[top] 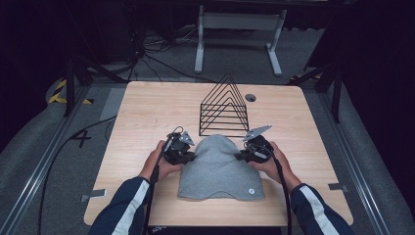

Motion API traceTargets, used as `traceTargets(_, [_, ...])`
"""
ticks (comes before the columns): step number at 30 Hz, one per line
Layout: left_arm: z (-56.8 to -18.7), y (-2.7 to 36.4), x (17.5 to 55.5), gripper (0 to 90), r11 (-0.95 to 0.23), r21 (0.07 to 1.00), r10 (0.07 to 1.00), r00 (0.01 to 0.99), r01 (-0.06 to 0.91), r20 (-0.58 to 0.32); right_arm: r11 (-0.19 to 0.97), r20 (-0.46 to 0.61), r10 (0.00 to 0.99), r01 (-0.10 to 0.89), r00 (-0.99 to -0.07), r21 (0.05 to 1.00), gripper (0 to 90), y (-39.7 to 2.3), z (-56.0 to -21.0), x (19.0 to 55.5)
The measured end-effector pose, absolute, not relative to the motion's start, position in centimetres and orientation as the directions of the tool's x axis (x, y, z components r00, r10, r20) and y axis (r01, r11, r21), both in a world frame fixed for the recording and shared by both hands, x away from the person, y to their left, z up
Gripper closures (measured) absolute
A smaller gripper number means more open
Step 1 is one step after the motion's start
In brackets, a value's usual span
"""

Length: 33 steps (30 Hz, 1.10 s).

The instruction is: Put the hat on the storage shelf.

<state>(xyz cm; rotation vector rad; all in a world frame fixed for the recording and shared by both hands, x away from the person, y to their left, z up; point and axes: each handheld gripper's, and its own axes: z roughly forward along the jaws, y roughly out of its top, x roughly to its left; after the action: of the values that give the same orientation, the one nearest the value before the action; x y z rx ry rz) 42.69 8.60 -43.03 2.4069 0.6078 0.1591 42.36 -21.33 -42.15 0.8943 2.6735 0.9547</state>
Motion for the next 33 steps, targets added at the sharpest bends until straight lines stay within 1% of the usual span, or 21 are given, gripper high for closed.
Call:
traceTargets(3, [-41.3,8.5,42.6,85.3,-0.678,0.643,0.454,0.891,0.357,-0.016,0.603,0.027,0.587,0.459,-0.809,0.653,83.8,-21.8,-40.6,41.9])
traceTargets(7, [-38.2,8.3,42.7,85.4,-0.687,0.663,0.419,0.908,0.298,0.027,0.604,-0.011,0.571,0.411,-0.821,0.682,83.8,-22.5,-38.1,41.5])
traceTargets(11, [-35.3,7.9,43.1,85.5,-0.680,0.684,0.415,0.908,0.264,0.063,0.602,-0.056,0.568,0.368,-0.821,0.709,83.8,-23.3,-34.9,41.6])
traceTargets(14, [-32.9,7.4,43.5,85.5,-0.686,0.694,0.402,0.909,0.220,0.109,0.595,-0.095,0.570,0.331,-0.816,0.733,83.8,-23.6,-32.5,41.6])
traceTargets(20, [-29.2,7.1,44.5,85.8,-0.647,0.737,0.418,0.900,0.196,0.127,0.568,-0.157,0.591,0.270,-0.791,0.778,83.8,-24.3,-27.8,42.3])
traceTargets(23, [-26.9,7.1,45.0,85.9,-0.624,0.764,0.430,0.888,0.162,0.162,0.540,-0.170,0.604,0.243,-0.779,0.806,83.9,-24.6,-25.7,42.7])
traceTargets(25, [-25.8,7.0,45.4,86.1,-0.626,0.766,0.429,0.886,0.149,0.179,0.524,-0.177,0.617,0.232,-0.767,0.820,84.0,-24.7,-24.2,43.3])
traceTargets(26, [-25.0,6.9,45.7,86.1,-0.626,0.767,0.438,0.878,0.144,0.193,0.521,-0.182,0.621,0.228,-0.763,0.822,84.1,-24.6,-23.7,43.5])
traceTargets(27, [-25.0,6.9,45.7,86.1,-0.626,0.767,0.438,0.878,0.144,0.193,0.521,-0.182,0.621,0.228,-0.763,0.822,84.1,-24.6,-23.7,43.5])
traceTargets(31, [-22.2,7.0,47.3,86.1,-0.633,0.764,0.464,0.850,0.123,0.247,0.512,-0.213,0.636,0.199,-0.741,0.836,84.2,-24.1,-21.1,45.0])
traceTargets(33, [-21.3,7.2,48.2,86.0,-0.618,0.775,0.486,0.839,0.132,0.244,0.507,-0.227,0.643,0.185,-0.732,0.842,84.2,-23.8,-20.4,45.7])
